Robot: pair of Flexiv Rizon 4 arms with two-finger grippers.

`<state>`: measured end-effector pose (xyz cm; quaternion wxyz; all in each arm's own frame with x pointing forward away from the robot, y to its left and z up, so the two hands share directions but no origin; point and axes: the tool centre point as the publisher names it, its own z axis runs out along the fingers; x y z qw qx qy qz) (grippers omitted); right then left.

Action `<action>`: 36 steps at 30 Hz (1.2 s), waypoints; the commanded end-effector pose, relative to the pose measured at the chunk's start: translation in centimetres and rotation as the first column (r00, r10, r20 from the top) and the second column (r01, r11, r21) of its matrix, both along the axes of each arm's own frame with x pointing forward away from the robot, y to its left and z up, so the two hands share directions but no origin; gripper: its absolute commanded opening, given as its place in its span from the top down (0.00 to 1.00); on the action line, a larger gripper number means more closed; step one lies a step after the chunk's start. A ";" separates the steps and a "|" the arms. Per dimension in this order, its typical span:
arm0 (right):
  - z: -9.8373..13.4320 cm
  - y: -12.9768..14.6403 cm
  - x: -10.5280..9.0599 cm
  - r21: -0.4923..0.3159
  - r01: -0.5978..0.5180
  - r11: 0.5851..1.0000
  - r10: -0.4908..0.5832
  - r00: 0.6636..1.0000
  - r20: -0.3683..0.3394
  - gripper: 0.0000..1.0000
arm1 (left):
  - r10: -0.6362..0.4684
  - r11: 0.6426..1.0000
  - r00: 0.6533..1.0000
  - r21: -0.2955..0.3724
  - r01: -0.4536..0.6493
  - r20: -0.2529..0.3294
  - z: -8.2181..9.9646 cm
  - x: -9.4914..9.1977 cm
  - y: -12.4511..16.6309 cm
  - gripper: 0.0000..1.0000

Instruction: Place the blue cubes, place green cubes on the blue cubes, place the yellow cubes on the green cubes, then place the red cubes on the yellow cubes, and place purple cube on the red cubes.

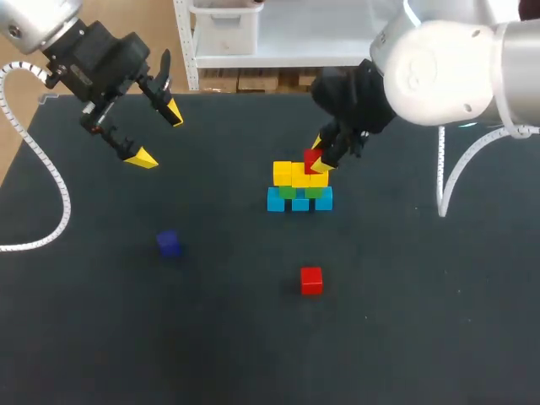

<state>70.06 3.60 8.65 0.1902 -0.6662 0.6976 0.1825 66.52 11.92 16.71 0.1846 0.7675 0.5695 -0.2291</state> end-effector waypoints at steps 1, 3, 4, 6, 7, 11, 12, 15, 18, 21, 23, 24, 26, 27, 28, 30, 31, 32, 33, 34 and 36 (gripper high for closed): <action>-0.1 0.1 0.2 0.001 0.001 1.000 -0.001 1.000 -0.001 1.00 | -0.004 1.000 1.000 -0.002 0.004 0.001 0.0 0.1 0.1 0.00; -0.2 0.1 0.3 0.001 0.002 1.000 -0.002 1.000 -0.001 1.00 | -0.004 1.000 1.000 -0.002 0.004 0.001 0.0 0.1 0.1 0.00; -0.2 0.1 0.3 0.001 0.002 1.000 -0.002 1.000 -0.001 1.00 | -0.004 1.000 1.000 -0.002 0.004 0.001 0.0 0.1 0.1 0.00; -0.3 0.1 0.4 0.000 0.003 1.000 -0.003 1.000 -0.002 1.00 | -0.004 1.000 1.000 -0.002 0.004 0.001 0.0 0.1 0.1 0.00; -0.3 0.1 0.5 0.000 0.004 1.000 -0.004 1.000 -0.002 1.00 | -0.004 1.000 1.000 -0.002 0.004 0.001 0.0 0.1 0.1 0.00; -0.4 0.1 0.6 -0.001 0.006 1.000 -0.006 1.000 -0.003 1.00 | -0.004 1.000 1.000 -0.002 0.004 0.001 0.0 0.1 0.1 0.00; -0.4 0.1 0.6 -0.001 0.007 1.000 -0.007 1.000 -0.004 1.00 | -0.004 1.000 1.000 -0.002 0.004 0.001 0.0 0.1 0.1 0.00; -0.4 0.1 0.6 -0.001 0.006 1.000 -0.006 1.000 -0.004 1.00 | -0.004 1.000 1.000 -0.002 0.004 0.001 0.0 0.1 0.1 0.00; -0.5 0.2 0.6 -0.001 0.005 1.000 -0.005 1.000 -0.005 1.00 | -0.004 1.000 1.000 -0.002 0.004 0.001 0.0 0.1 0.1 0.00; -0.5 0.2 0.6 0.000 0.004 1.000 -0.004 1.000 -0.006 1.00 | -0.004 1.000 1.000 -0.002 0.004 0.001 0.0 0.1 0.1 0.00; -0.6 0.3 0.7 0.000 0.004 1.000 -0.004 1.000 -0.006 1.00 | -0.004 1.000 1.000 -0.002 0.004 0.001 0.0 0.1 0.1 0.00; -0.5 0.3 0.7 0.000 0.003 1.000 -0.003 1.000 -0.006 1.00 | -0.004 1.000 1.000 -0.002 0.004 0.001 0.0 0.1 0.1 0.00; -0.5 0.3 0.7 0.000 0.002 1.000 -0.002 1.000 -0.006 1.00 | -0.004 1.000 1.000 -0.002 0.004 0.001 0.0 0.1 0.1 0.00; -0.5 0.3 0.7 0.000 0.001 1.000 -0.001 1.000 -0.006 1.00 | -0.004 1.000 1.000 -0.002 0.004 0.001 0.0 0.1 0.1 0.00; -0.5 0.4 0.7 0.000 0.001 1.000 -0.001 1.000 -0.007 1.00 | -0.004 1.000 1.000 -0.002 0.004 0.001 0.0 0.1 0.1 0.00; -0.6 0.4 0.7 -0.002 -0.001 1.000 0.001 1.000 -0.009 1.00 | -0.004 1.000 1.000 -0.002 0.004 0.001 0.0 0.1 0.1 0.00; -0.6 0.4 0.7 -0.003 -0.001 1.000 0.001 1.000 -0.009 1.00 | -0.004 1.000 1.000 -0.002 0.004 0.001 0.0 0.1 0.1 0.00; -0.6 0.4 0.7 -0.003 -0.001 1.000 0.001 1.000 -0.010 1.00 | -0.004 1.000 1.000 -0.002 0.004 0.001 0.0 0.1 0.1 0.00; -0.6 0.4 0.7 -0.004 -0.001 1.000 0.001 1.000 -0.010 1.00 | -0.004 1.000 1.000 -0.002 0.004 0.001 0.0 0.1 0.1 0.00; -0.6 0.4 0.7 -0.004 -0.001 1.000 0.001 1.000 -0.010 1.00 | -0.004 1.000 1.000 -0.002 0.004 0.001 0.0 0.1 0.1 0.00; -0.6 0.4 0.7 -0.004 0.000 1.000 0.000 1.000 -0.009 1.00 | -0.004 1.000 1.000 -0.002 0.004 0.001 0.0 0.1 0.1 0.00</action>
